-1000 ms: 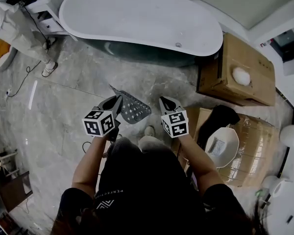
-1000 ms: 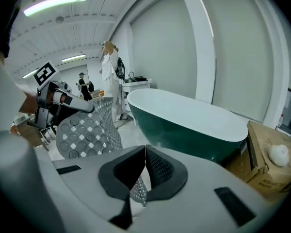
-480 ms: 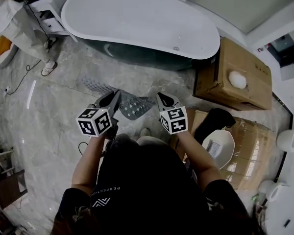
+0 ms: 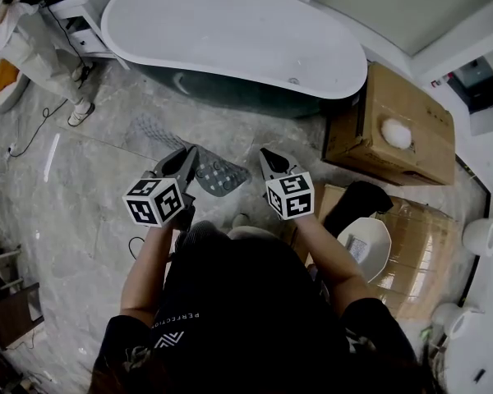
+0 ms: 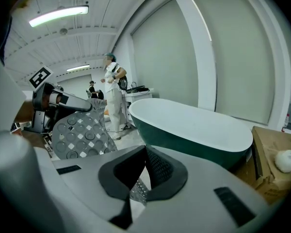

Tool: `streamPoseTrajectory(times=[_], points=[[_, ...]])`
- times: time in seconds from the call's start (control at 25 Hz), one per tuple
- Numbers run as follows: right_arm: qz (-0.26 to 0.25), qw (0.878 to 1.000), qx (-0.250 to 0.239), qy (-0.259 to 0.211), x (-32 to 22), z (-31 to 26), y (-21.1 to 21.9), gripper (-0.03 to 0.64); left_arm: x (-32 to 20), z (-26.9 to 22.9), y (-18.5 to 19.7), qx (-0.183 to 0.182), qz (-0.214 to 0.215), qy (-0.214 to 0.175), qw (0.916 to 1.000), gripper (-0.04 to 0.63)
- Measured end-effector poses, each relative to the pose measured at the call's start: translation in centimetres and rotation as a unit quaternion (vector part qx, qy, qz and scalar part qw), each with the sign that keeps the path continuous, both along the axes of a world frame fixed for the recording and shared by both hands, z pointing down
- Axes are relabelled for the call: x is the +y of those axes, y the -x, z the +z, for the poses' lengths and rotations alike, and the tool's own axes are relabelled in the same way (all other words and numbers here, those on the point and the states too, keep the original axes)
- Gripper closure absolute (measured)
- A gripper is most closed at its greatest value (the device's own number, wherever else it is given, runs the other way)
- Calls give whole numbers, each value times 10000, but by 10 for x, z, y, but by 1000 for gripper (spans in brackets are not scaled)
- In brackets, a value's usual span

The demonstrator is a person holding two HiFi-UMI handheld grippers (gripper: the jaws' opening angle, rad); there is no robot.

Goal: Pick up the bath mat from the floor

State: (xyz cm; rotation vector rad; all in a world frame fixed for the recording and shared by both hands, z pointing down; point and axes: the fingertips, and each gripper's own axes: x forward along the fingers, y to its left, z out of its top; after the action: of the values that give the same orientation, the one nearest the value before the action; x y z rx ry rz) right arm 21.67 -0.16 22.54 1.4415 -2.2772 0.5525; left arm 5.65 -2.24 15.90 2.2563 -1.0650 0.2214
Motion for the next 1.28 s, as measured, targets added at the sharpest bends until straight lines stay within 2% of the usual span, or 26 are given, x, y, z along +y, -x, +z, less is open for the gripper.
streamPoseTrajectory(times=[1.28], points=[[229,9996,-175,1,2,-19,-11,618,10,7,-5,64,-180,82,9998,572]])
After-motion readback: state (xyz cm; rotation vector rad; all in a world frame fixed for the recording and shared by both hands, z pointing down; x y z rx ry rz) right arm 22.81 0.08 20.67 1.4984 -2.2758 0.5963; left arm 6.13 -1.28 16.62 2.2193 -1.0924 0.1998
